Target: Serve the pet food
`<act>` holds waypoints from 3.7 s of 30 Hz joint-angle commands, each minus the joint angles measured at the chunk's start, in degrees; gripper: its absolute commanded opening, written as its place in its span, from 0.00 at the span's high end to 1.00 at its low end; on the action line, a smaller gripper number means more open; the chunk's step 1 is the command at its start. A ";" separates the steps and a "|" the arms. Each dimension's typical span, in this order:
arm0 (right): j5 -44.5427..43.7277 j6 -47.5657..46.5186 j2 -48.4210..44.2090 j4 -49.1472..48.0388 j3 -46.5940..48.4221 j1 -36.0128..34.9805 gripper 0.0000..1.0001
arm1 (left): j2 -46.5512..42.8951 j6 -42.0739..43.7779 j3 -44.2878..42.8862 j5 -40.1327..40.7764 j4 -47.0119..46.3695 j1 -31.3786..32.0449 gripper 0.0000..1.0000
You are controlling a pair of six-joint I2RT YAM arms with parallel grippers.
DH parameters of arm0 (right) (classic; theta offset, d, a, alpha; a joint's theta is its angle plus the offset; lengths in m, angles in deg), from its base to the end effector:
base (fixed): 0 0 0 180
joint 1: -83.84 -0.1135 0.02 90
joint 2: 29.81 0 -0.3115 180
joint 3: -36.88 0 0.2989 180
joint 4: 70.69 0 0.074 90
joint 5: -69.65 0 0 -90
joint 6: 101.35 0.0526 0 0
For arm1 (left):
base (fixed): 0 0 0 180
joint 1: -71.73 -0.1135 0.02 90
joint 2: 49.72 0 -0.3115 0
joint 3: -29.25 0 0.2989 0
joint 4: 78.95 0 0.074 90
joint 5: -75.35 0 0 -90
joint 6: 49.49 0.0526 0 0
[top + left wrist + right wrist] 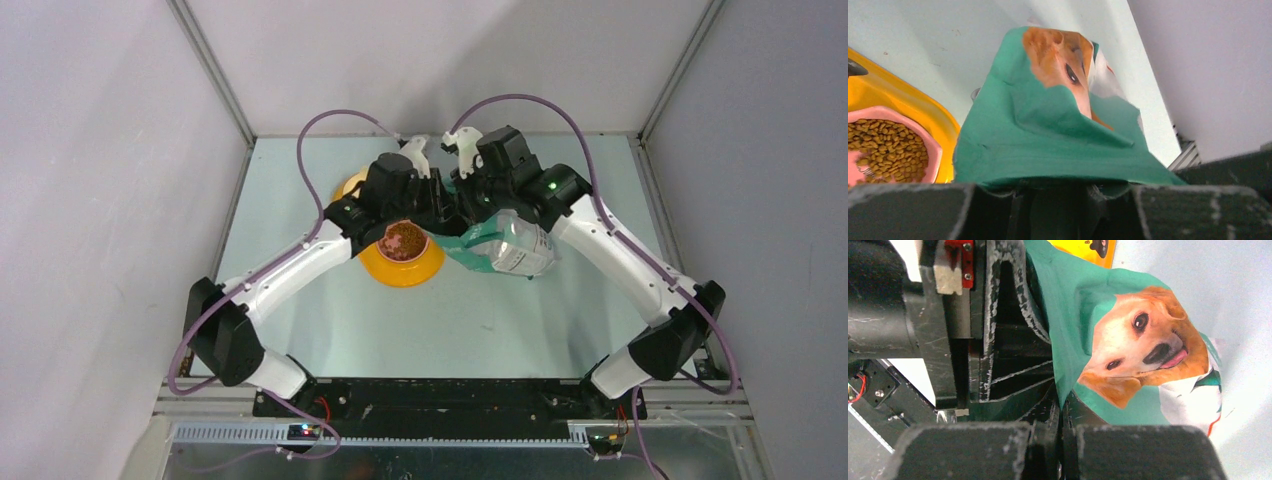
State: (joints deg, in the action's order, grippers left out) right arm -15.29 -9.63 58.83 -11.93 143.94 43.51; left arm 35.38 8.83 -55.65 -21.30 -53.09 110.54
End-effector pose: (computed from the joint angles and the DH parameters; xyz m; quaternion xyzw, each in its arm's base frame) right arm 0.2962 0.2576 0.4375 -0.3172 0.8496 0.1879 0.3772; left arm 0.3123 -0.2590 0.3674 0.0833 0.8433 -0.3452 0.4033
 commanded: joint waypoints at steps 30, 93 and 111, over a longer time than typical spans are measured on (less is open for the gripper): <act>-10.40 -3.07 10.24 -0.66 4.00 6.75 1.00 | 14.43 18.21 -0.26 -20.72 7.50 0.86 1.00; -7.03 4.66 8.57 2.26 8.21 8.52 1.00 | -4.62 -5.05 -1.44 -20.96 -1.98 -14.76 1.00; -10.12 -5.98 -0.79 -1.35 0.82 12.87 1.00 | -12.48 -36.17 11.90 -37.95 -26.03 -31.05 1.00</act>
State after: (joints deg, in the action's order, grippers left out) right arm -18.31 -11.77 61.10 -14.29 146.17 53.91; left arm 24.47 -18.03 -47.56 -57.41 -65.31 82.69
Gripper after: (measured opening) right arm 0.007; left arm 0.301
